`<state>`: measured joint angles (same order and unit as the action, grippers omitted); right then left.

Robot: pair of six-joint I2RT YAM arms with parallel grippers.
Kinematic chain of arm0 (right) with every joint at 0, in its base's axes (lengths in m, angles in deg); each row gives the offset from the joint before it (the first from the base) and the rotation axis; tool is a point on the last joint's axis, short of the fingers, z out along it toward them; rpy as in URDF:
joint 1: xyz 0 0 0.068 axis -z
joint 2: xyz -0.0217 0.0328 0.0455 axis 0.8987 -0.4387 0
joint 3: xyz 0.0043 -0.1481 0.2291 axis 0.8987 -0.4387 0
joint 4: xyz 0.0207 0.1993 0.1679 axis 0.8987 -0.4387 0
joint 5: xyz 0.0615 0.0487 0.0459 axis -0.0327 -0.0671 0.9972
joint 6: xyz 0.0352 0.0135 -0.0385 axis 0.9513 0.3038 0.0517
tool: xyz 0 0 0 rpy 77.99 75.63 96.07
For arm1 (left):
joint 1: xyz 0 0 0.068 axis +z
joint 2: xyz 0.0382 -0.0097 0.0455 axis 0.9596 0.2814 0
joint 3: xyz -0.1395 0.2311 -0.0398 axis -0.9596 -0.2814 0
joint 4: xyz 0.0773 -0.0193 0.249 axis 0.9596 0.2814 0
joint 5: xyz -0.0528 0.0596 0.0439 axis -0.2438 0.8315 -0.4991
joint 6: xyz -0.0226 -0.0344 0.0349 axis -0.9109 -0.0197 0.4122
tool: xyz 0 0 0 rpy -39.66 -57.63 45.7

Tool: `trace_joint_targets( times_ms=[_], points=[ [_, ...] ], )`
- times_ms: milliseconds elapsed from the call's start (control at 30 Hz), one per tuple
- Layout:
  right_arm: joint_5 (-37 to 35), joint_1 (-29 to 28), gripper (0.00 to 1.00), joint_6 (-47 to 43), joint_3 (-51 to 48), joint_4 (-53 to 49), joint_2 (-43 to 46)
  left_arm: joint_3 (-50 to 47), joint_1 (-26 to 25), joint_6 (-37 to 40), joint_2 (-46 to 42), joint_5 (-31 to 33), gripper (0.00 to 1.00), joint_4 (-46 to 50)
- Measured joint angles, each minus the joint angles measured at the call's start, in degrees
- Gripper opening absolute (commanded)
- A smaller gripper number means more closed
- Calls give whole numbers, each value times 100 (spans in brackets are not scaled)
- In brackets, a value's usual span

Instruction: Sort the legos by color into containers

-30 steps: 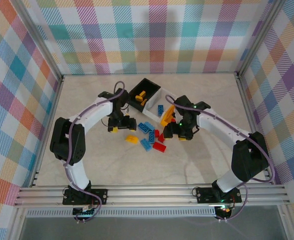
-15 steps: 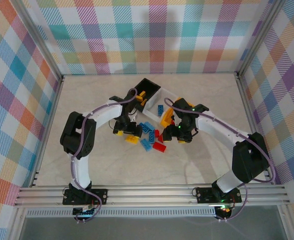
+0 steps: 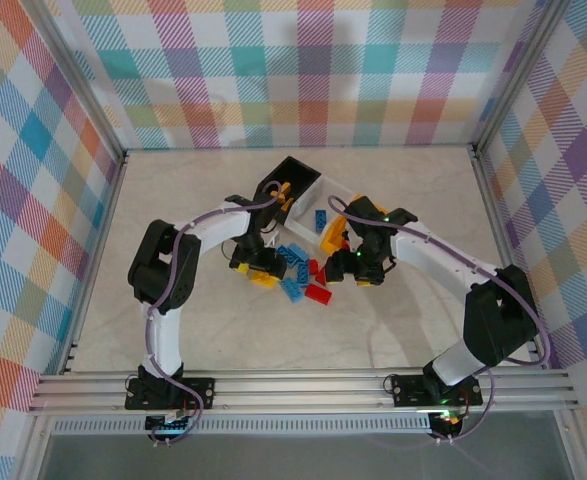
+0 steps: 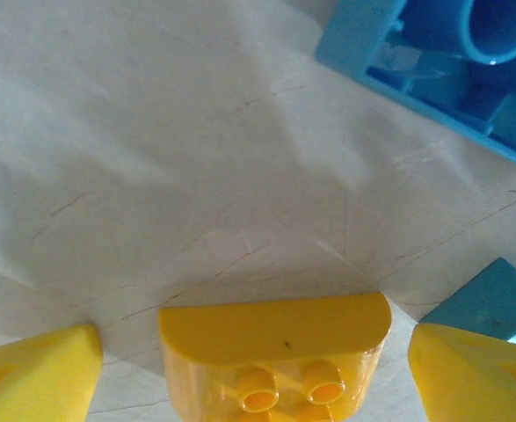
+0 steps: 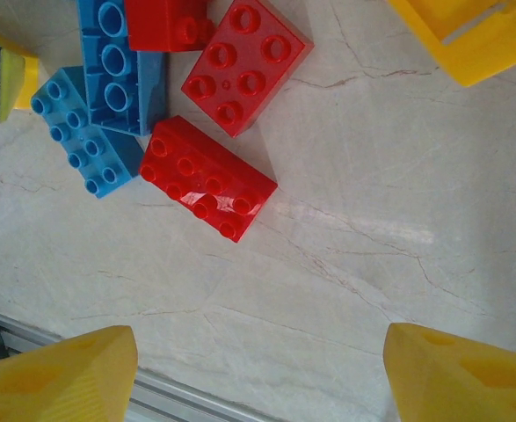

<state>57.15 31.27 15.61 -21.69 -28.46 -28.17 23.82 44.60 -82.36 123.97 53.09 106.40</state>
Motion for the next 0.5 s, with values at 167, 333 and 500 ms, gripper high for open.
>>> trace_joint_targets(
  times_ms=[167,333,500],
  points=[
    [0,0,75,-24,0,-17,-15,0,-13,2,15,22,89,-2],
    [-2,0,75,-39,0,-17,-22,-33,-17,-4,24,103,83,-17],
    [-48,0,75,-44,-17,-13,-22,-111,-22,-11,11,234,76,-90]
  ],
)
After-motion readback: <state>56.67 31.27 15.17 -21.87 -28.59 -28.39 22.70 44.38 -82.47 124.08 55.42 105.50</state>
